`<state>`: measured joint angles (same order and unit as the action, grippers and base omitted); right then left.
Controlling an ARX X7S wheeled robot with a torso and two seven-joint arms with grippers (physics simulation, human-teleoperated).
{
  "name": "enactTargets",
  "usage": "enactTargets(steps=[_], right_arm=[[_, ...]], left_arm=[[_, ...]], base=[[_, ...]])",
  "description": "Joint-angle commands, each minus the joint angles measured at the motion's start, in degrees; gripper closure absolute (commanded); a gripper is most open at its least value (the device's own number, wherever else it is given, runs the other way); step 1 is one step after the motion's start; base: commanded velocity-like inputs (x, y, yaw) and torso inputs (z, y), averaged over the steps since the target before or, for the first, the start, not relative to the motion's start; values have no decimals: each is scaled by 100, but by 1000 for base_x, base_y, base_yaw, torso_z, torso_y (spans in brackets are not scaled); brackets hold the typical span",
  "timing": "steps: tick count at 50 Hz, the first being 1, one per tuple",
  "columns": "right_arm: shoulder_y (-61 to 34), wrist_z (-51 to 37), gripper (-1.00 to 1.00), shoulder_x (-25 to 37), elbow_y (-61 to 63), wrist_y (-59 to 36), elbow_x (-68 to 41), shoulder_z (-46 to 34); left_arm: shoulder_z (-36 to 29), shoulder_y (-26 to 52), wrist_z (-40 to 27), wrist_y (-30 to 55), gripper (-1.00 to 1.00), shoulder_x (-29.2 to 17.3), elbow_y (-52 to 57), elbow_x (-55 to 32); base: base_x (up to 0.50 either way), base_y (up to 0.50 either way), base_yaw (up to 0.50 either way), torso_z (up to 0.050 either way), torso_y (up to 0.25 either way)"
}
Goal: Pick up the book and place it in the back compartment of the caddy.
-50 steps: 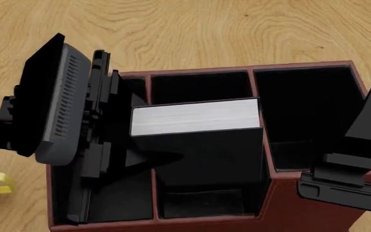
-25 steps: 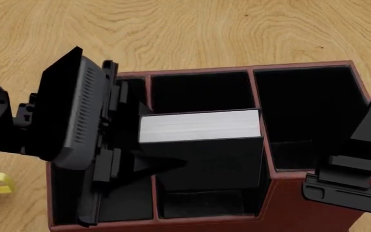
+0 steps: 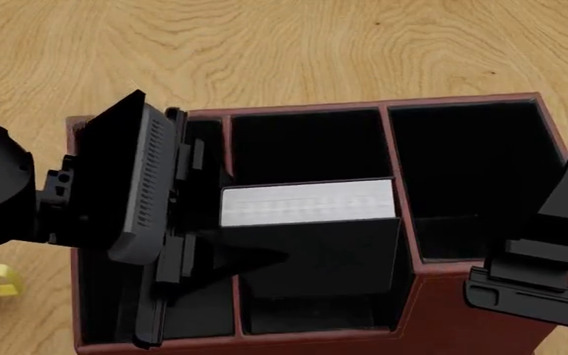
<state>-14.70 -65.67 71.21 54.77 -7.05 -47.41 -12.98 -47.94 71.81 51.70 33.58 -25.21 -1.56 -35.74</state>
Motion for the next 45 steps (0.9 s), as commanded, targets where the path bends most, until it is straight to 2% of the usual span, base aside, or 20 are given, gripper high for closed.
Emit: enactTargets(steps=[1, 45], right_arm=[[-20, 7, -100, -19, 4, -29, 4, -17], [261, 6, -100, 32, -55, 137, 83, 87]], left_arm=[[53, -34, -57, -50, 100, 56, -63, -170], [-188, -270, 43, -490, 100, 286, -659, 75]], base=[[0, 0, 0, 10, 0], [0, 0, 0, 0, 1]])
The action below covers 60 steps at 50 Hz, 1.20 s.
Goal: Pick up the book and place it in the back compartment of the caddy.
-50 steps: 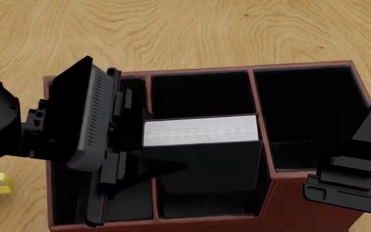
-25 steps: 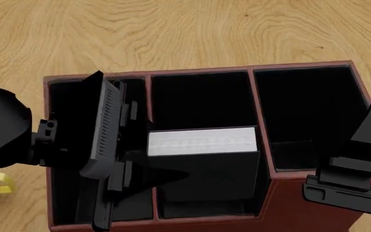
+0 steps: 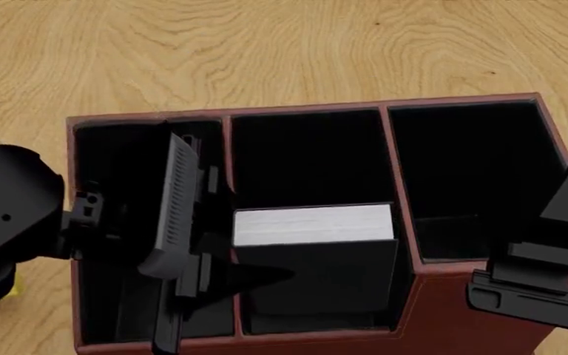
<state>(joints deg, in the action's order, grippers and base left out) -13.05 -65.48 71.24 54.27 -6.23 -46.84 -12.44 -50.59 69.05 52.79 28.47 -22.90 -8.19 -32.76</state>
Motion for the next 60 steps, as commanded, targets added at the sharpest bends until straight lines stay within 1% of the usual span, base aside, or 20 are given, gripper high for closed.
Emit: enactTargets(steps=[1, 27, 45, 60], right_arm=[[103, -14, -100, 28, -7, 57, 31, 33], [86, 87, -100, -73, -101, 38, 95, -9], [125, 86, -100, -84, -92, 21, 113, -4], [269, 101, -100, -65, -135, 119, 153, 50]], left_arm=[[72, 0, -69, 20, 100, 58, 2, -219], [-49, -72, 4, -248, 100, 203, -418, -68], [-51, -142, -33, -873, 100, 410, -994, 218], [-132, -152, 16, -1167, 100, 545, -1368, 383]], base=[[0, 0, 0, 0, 0], [0, 0, 0, 0, 1], [0, 0, 0, 0, 1], [0, 0, 0, 1, 1]])
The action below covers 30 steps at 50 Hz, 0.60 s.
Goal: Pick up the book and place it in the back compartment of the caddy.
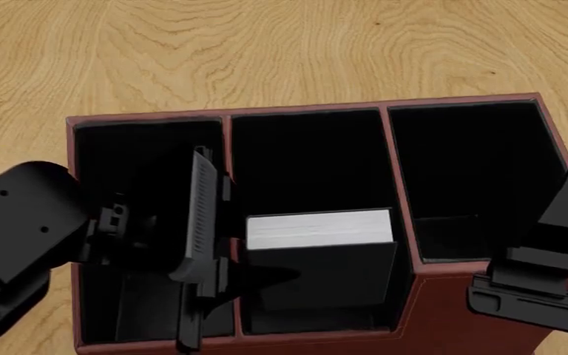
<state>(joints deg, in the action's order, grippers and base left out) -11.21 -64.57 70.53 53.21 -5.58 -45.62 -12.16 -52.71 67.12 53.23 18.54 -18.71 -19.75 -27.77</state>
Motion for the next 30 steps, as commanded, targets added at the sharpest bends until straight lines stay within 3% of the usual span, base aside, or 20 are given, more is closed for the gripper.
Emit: enactTargets(steps=[1, 30], right_arm=[[90, 9, -100, 7, -31, 56, 31, 25], [118, 71, -100, -70, -97, 51, 88, 17]], left_arm=[[82, 44, -30, -195, 100, 134, -237, -108], [15, 7, 55, -501, 100, 290, -695, -23]], base=[[0, 0, 0, 0, 0], [0, 0, 0, 0, 1]])
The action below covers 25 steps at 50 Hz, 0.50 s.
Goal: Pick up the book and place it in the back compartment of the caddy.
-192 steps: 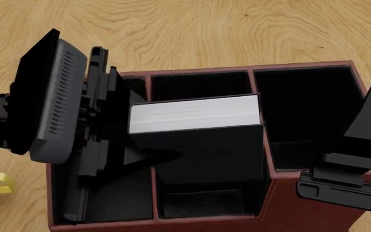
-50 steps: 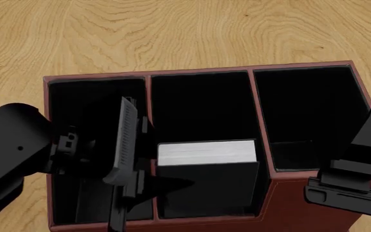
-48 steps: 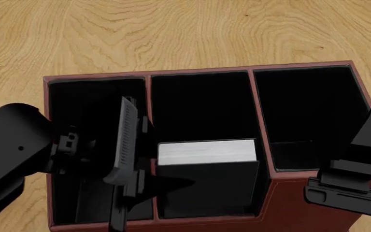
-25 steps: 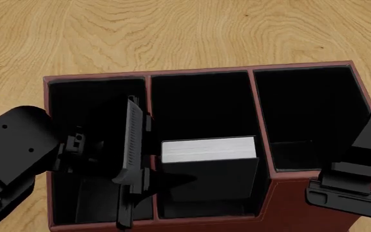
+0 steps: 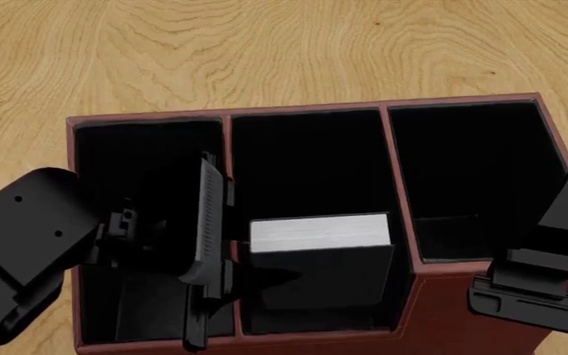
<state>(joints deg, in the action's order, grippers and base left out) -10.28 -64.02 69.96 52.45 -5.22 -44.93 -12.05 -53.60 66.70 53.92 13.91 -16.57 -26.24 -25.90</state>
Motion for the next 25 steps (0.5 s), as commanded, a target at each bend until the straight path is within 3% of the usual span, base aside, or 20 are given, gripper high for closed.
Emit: enactTargets(steps=[1, 11, 12, 25], right_arm=[[29, 18, -100, -13, -25, 16, 20, 8], [65, 10, -100, 3, -18, 25, 9, 40], [59, 5, -100, 6, -10, 18, 1, 43], [110, -2, -100, 14, 6, 33, 10, 74]], left_arm=[[105, 49, -7, -20, 100, 72, -27, -225], [76, 88, -141, -114, 100, 146, -208, -92], [59, 100, -134, -103, -100, 149, -216, -78], [17, 72, -230, -135, -100, 142, -209, -11]], base=[[0, 0, 0, 0, 10], [0, 0, 0, 0, 1], [0, 0, 0, 0, 0], [0, 0, 0, 0, 0]])
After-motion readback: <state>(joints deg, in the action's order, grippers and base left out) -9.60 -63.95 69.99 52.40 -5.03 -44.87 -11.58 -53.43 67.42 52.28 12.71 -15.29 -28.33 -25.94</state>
